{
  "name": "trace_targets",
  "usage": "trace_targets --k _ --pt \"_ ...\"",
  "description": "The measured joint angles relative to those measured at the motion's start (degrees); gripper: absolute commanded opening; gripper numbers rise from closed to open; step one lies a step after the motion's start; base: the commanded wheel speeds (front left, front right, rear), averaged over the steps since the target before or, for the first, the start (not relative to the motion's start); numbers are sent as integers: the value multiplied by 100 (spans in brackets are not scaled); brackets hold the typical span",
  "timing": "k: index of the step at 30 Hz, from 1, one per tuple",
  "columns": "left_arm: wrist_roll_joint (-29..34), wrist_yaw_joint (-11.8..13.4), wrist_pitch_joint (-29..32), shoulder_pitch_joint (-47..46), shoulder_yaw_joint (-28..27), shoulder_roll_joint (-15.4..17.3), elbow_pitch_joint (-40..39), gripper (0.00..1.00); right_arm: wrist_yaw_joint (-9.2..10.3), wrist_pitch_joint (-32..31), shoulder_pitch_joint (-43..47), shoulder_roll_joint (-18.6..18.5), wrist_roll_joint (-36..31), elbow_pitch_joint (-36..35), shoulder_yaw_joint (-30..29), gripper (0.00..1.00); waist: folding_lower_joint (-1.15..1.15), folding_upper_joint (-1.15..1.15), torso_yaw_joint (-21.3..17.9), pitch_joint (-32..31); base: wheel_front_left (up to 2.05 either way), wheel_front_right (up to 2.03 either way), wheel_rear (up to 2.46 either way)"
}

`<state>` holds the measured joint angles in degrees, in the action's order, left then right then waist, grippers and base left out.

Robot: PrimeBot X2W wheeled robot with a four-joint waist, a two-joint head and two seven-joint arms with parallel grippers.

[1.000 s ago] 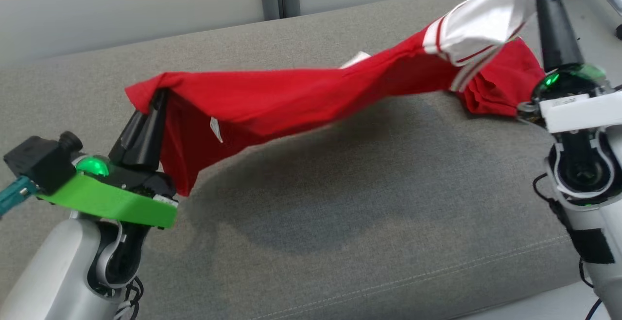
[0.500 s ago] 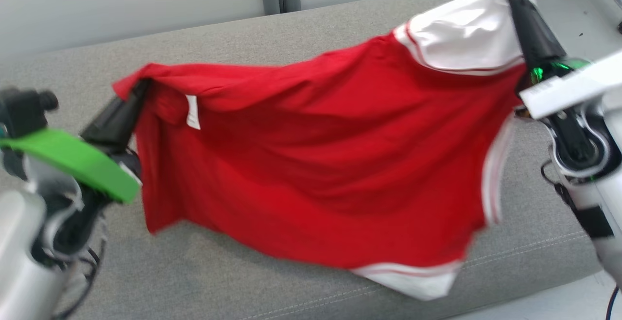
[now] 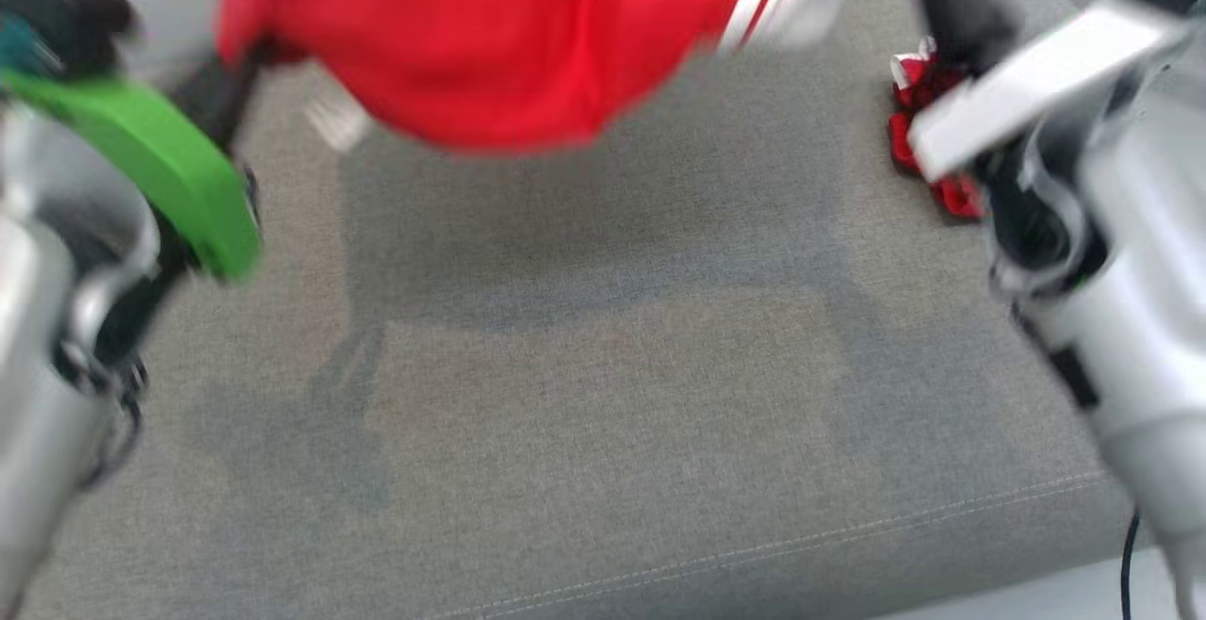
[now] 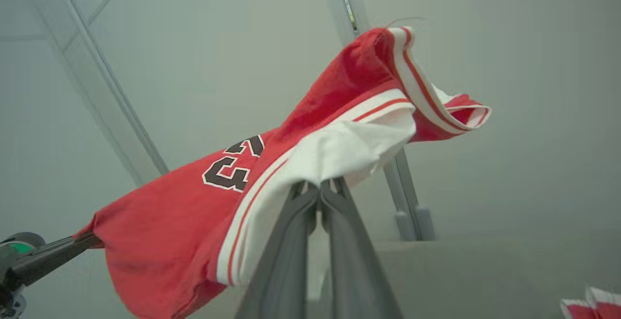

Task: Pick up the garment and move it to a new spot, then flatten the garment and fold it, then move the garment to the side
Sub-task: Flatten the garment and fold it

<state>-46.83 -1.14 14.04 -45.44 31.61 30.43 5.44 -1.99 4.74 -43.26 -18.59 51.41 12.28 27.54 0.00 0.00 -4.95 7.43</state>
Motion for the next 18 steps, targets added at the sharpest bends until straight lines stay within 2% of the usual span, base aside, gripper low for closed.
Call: trace_targets --k 4,8,12,18 --pt "-242 -122 441 923 514 -37 511 0 14 -122 1069 138 158 617 278 0 0 0 -19 143 0 0 0" --pt "-614 -190 765 1493 728 -147 912 0 13 -123 1642 280 224 1038 387 0 0 0 -54 311 0 0 0" --pt "-782 -289 811 1551 654 -255 1104 0 -115 52 1731 503 438 1093 316 0 0 0 -90 462 0 0 0" --pt "-1000 -396 803 1457 477 -343 1265 0 -302 241 1669 378 446 1020 210 0 0 0 -99 433 0 0 0"
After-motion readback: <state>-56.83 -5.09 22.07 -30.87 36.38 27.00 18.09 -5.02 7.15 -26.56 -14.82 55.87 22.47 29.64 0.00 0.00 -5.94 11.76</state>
